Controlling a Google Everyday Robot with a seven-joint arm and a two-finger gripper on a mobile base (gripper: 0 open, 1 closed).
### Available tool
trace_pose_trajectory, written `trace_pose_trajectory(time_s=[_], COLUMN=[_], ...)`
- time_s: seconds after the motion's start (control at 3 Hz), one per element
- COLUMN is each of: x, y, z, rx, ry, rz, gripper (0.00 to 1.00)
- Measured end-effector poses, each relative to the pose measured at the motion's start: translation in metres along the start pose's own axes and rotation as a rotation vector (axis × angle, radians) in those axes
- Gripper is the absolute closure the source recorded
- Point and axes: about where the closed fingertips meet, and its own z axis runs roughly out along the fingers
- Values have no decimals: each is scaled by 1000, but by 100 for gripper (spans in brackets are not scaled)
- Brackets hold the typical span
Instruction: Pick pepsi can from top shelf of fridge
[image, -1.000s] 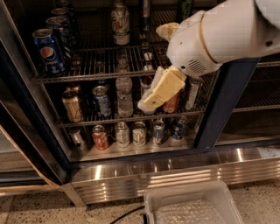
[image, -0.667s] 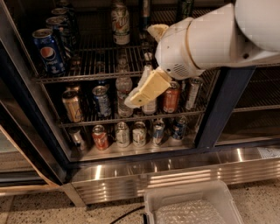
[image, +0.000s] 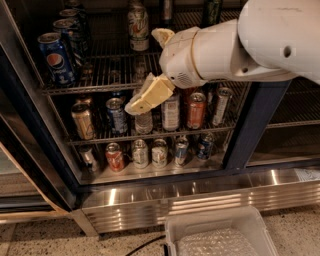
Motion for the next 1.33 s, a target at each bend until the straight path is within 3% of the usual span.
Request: trace_pose_trajectory(time_s=[0.67, 1.0, 1.33], x=[-16, -16, -24], y=[-34, -34, -33], z=[71, 71, 83], rx=[-100, -99, -88], ry=[-126, -126, -168], rz=[-29, -29, -21], gripper=[0, 0, 0])
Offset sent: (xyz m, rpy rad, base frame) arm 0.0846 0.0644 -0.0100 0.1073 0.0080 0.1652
